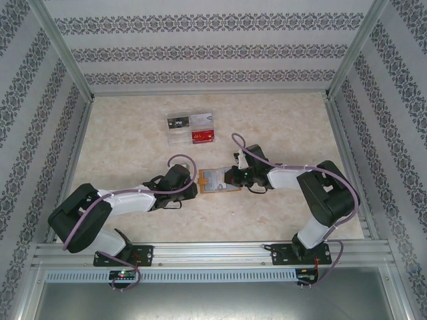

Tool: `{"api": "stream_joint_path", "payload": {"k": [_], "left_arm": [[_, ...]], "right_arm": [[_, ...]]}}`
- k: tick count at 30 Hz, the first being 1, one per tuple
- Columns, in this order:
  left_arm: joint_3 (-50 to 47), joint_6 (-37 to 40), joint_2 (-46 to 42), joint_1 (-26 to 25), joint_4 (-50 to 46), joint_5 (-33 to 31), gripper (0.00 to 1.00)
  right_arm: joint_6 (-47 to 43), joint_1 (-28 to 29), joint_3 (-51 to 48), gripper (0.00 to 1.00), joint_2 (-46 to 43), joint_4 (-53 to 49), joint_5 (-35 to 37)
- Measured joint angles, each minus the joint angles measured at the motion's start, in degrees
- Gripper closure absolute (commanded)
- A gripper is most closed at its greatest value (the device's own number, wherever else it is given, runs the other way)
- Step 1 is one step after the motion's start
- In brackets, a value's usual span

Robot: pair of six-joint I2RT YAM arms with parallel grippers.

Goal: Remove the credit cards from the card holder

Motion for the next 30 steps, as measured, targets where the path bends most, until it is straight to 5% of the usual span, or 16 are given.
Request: {"api": "stream_joint_path", "payload": {"k": [11,30], "left_arm": [[2.0,0.7,-2.1,-0.2,-1.9,0.5,0.86],[11.6,0.2,11.8,-3.5,-2.1,0.4,0.94]], "right_arm": [[0.5,1.1,-0.4,0.96,1.1,1.7,0.0],[0.7,1.1,-0.8,0.95,-0.5,0.6,0.8]]}}
